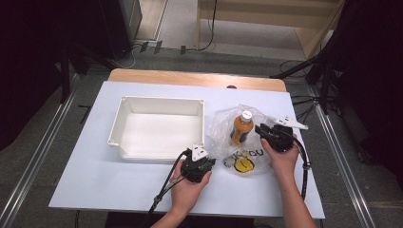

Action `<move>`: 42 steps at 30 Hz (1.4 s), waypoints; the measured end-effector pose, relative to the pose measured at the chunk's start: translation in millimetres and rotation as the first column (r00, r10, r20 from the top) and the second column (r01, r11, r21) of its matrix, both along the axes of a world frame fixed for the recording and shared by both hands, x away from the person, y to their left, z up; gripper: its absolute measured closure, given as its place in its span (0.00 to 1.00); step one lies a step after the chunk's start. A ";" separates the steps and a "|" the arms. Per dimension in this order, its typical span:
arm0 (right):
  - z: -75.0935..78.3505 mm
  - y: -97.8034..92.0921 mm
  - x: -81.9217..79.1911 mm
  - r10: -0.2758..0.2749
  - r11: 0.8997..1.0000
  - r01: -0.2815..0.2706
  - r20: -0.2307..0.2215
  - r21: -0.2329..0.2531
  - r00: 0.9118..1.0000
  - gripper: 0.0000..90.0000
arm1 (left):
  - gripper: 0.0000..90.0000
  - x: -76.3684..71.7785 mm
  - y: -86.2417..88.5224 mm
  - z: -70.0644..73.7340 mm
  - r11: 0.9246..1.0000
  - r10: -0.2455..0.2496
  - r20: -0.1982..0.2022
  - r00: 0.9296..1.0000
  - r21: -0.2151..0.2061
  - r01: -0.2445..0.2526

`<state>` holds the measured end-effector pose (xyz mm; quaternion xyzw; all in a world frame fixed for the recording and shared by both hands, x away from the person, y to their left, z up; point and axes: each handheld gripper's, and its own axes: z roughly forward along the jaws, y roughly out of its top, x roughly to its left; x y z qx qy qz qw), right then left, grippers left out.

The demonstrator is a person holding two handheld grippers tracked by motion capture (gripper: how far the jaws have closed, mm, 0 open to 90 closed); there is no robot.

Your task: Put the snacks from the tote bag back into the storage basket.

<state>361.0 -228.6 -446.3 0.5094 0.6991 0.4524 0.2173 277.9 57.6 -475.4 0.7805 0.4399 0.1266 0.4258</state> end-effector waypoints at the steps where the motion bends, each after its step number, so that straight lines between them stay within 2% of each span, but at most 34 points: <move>1: 7.1 -1.5 -5.8 0.006 1.000 -0.006 0.028 0.010 1.000 0.70 | 0.98 -1.0 -0.8 0.2 1.000 -0.004 0.009 1.000 0.008 0.004; 4: 28.8 -3.7 -17.8 -0.005 1.000 0.004 0.101 0.015 0.995 0.69 | 0.98 -2.9 -2.5 0.3 1.000 -0.004 0.031 1.000 0.021 0.003; 6: 42.8 -1.7 -19.2 0.001 1.000 -0.002 0.130 0.006 0.991 0.68 | 0.98 -3.4 -2.0 0.5 1.000 0.000 0.032 0.999 0.016 -0.001; 9: 60.8 3.5 -15.3 0.005 1.000 -0.010 0.176 0.029 0.984 0.67 | 0.98 -4.1 -0.8 0.8 1.000 0.006 0.039 0.999 0.003 -0.006; 11: 64.3 8.1 -7.8 -0.011 1.000 0.006 0.187 0.025 0.982 0.67 | 0.98 -4.4 -0.7 0.8 1.000 0.010 0.040 0.999 -0.004 -0.010; 13: 55.8 10.7 4.4 -0.030 1.000 0.029 0.146 0.011 0.989 0.70 | 0.98 -4.3 0.1 0.8 1.000 0.008 0.040 0.999 -0.008 -0.008; 16: 29.9 10.8 20.0 -0.067 0.998 0.068 0.049 -0.011 0.997 0.82 | 0.98 -4.2 2.0 1.2 1.000 0.006 0.035 0.999 -0.009 -0.006; 20: -2.9 8.0 27.5 -0.089 0.995 0.087 -0.057 -0.039 0.994 0.94 | 0.98 -3.6 4.0 1.4 1.000 0.009 0.021 1.000 -0.019 -0.009; 23: -19.0 5.3 28.1 -0.104 0.993 0.098 -0.108 -0.063 0.989 0.97 | 0.99 -3.1 6.0 1.5 1.000 0.008 0.008 1.000 -0.023 -0.008; 28: -32.8 -0.6 28.6 -0.118 0.990 0.104 -0.166 -0.091 0.979 0.99 | 0.99 -2.3 9.6 0.8 1.000 0.002 -0.022 1.000 0.000 -0.002; 30: -34.4 -2.2 28.8 -0.129 0.989 0.113 -0.177 -0.097 0.976 1.00 | 0.99 -2.3 10.0 0.1 1.000 -0.001 -0.031 1.000 0.012 0.001; 33: -35.3 -0.4 27.7 -0.128 0.985 0.104 -0.177 -0.141 0.976 1.00 | 0.99 -2.3 9.7 -0.4 0.999 0.001 -0.039 0.999 0.034 0.000; 35: -33.9 -2.0 24.3 -0.124 0.987 0.103 -0.167 -0.127 0.978 0.97 | 0.99 -1.8 9.6 -0.9 0.999 0.002 -0.047 0.999 0.034 0.000; 37: -30.1 -4.8 19.8 -0.115 0.991 0.103 -0.151 -0.086 0.982 0.91 | 0.99 -0.9 9.6 -1.2 0.999 -0.005 -0.054 0.999 0.037 0.007; 40: -12.3 -7.3 7.5 -0.114 0.993 0.113 -0.043 -0.019 0.993 0.85 | 0.98 -0.5 8.5 -1.4 0.999 -0.004 -0.055 0.998 0.042 0.006; 42: 4.8 -3.9 1.0 -0.121 0.993 0.121 0.026 -0.002 0.992 0.81 | 0.99 -0.2 7.8 -1.6 0.999 -0.008 -0.052 0.999 0.046 0.011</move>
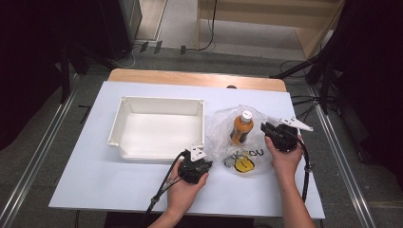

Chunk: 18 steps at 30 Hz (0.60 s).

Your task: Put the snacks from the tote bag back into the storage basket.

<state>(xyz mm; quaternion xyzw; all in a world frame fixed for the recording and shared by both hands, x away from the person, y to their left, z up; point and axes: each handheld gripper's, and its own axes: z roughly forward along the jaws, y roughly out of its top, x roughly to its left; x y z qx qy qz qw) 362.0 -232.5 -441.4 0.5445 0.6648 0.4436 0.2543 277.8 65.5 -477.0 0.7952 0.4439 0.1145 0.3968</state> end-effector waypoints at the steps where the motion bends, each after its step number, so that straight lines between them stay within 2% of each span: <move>1: 9.0 4.8 -1.3 -0.007 1.000 0.008 0.027 -0.029 1.000 0.80 | 0.98 0.0 -0.3 0.0 1.000 -0.002 -0.001 1.000 0.001 0.002; 3: 26.2 19.7 1.1 0.022 0.996 -0.016 0.060 -0.085 0.998 0.80 | 0.98 0.2 -0.1 0.0 1.000 0.000 -0.006 1.000 -0.007 0.000; 5: 32.9 30.8 7.5 0.054 0.995 -0.049 0.052 -0.093 0.997 0.81 | 0.98 0.0 0.7 0.1 1.000 0.003 -0.006 1.000 -0.014 -0.003; 6: 32.4 34.2 13.4 0.072 0.995 -0.069 0.036 -0.069 0.997 0.82 | 0.98 -0.4 1.0 0.2 1.000 0.001 -0.002 1.000 -0.018 -0.001; 7: 28.3 35.0 19.9 0.080 0.996 -0.079 0.011 -0.033 0.997 0.83 | 0.99 -0.9 0.8 0.3 1.000 0.000 0.003 1.000 -0.019 0.001; 8: 19.5 34.6 27.0 0.054 0.998 -0.054 -0.028 -0.012 0.998 0.86 | 0.99 -1.1 0.9 0.4 1.000 -0.002 0.004 1.000 -0.016 0.002; 10: 4.3 32.2 34.9 0.015 1.000 -0.016 -0.092 -0.005 0.996 0.88 | 0.98 -1.1 1.2 0.3 1.000 0.000 0.006 1.000 -0.027 0.000; 13: -16.6 30.3 38.5 -0.019 0.999 0.013 -0.165 -0.041 0.986 0.90 | 0.99 -0.1 3.6 0.5 0.999 0.003 -0.002 1.000 -0.042 -0.003; 16: -29.6 29.9 39.4 -0.025 0.993 -0.001 -0.226 -0.114 0.974 0.91 | 0.98 0.2 3.3 0.3 0.999 0.000 -0.003 1.000 -0.044 0.000; 18: -35.1 27.6 39.4 -0.025 0.991 -0.010 -0.253 -0.136 0.967 0.90 | 0.98 0.1 2.9 0.2 0.999 -0.004 0.001 1.000 -0.040 0.004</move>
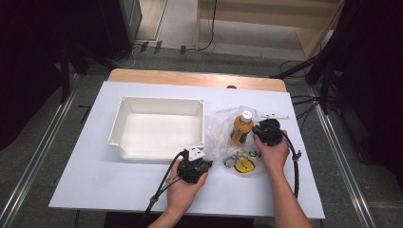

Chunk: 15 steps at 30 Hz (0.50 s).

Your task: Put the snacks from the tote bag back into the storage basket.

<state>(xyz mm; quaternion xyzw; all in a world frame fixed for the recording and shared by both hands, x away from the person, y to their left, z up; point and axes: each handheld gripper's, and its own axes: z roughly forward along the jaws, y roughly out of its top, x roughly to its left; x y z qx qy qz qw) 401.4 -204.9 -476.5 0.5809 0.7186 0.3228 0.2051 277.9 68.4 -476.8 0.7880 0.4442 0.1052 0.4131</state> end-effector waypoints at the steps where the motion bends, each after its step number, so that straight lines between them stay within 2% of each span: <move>1: -0.4 -2.6 -1.8 -0.006 1.000 0.006 0.008 0.005 1.000 0.89 | 0.98 -0.3 -0.1 0.2 1.000 0.001 0.000 1.000 0.005 -0.001; 2: 1.8 -5.9 -6.1 -0.020 0.999 0.020 0.037 0.026 0.999 0.86 | 0.98 -0.3 -0.1 0.2 1.000 0.001 0.000 1.000 0.004 -0.001; 4: 7.9 -10.3 -14.4 -0.015 0.998 0.009 0.089 0.069 0.996 0.80 | 0.98 -0.5 -0.2 0.3 1.000 0.002 0.004 1.000 0.004 -0.002; 6: 16.7 -12.2 -25.6 -0.009 0.997 -0.003 0.153 0.075 0.988 0.71 | 0.98 -0.5 -0.6 0.4 1.000 0.001 0.008 1.000 0.007 -0.001; 9: 31.1 -14.3 -42.0 0.017 0.996 -0.036 0.222 0.079 0.975 0.63 | 0.98 -0.9 -1.7 0.4 1.000 -0.001 0.014 1.000 0.004 0.000; 13: 45.7 -16.5 -58.6 0.071 0.987 -0.107 0.265 0.123 0.962 0.56 | 0.98 -2.0 -1.0 0.8 1.000 0.001 0.026 1.000 -0.005 -0.001; 15: 50.2 -16.2 -65.7 0.094 0.981 -0.138 0.291 0.137 0.952 0.53 | 0.98 -2.5 -0.2 1.0 1.000 -0.006 0.032 0.999 -0.015 0.006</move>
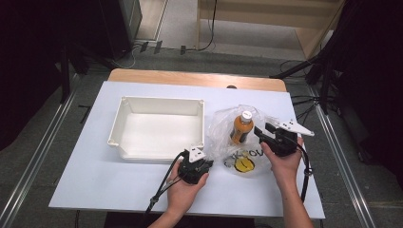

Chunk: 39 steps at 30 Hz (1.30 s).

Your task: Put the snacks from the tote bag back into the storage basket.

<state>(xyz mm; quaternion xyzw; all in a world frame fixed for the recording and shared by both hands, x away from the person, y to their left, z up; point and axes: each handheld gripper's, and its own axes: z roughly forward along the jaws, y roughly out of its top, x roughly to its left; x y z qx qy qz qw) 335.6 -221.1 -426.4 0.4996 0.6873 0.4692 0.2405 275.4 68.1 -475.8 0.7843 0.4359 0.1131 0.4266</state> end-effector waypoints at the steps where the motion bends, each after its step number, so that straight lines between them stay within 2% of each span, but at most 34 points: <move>1: 1.9 0.0 -3.5 0.010 1.000 -0.010 0.012 0.008 1.000 0.53 | 0.98 -0.4 0.2 0.2 1.000 0.000 0.003 1.000 -0.002 0.000; 8: 16.1 0.6 -20.9 0.047 0.997 -0.052 0.085 0.054 0.995 0.47 | 0.98 0.1 0.1 0.0 1.000 0.006 0.001 1.000 -0.009 -0.006; 11: 18.0 3.9 -23.5 0.066 0.996 -0.072 0.098 0.061 0.993 0.44 | 0.98 0.1 -0.1 0.1 1.000 0.004 0.003 1.000 -0.010 -0.004; 14: 18.0 7.9 -22.4 0.095 0.991 -0.103 0.090 0.089 0.991 0.40 | 0.98 0.0 0.0 -0.1 1.000 0.002 0.006 1.000 -0.015 -0.002; 17: 15.2 17.4 -20.5 0.110 0.991 -0.116 0.085 0.064 0.990 0.35 | 0.98 -0.1 0.6 0.2 1.000 0.006 0.006 1.000 -0.015 -0.005; 22: 7.0 33.4 -11.0 0.086 0.995 -0.090 0.073 0.046 0.994 0.23 | 0.98 -0.3 1.2 0.3 1.000 0.004 0.007 1.000 -0.013 -0.004; 27: -2.3 40.3 -0.4 0.071 0.995 -0.074 0.050 0.064 0.996 0.23 | 0.98 0.1 1.0 0.1 1.000 0.003 0.004 1.000 -0.018 -0.003; 34: -8.3 46.2 6.9 0.088 0.994 -0.090 0.045 0.054 0.995 0.28 | 0.98 0.0 1.4 0.1 1.000 0.003 0.002 1.000 -0.015 -0.003; 39: -9.4 51.3 7.9 0.071 0.997 -0.072 0.048 0.029 0.996 0.31 | 0.98 -0.3 1.4 0.4 1.000 0.006 0.006 1.000 -0.013 -0.006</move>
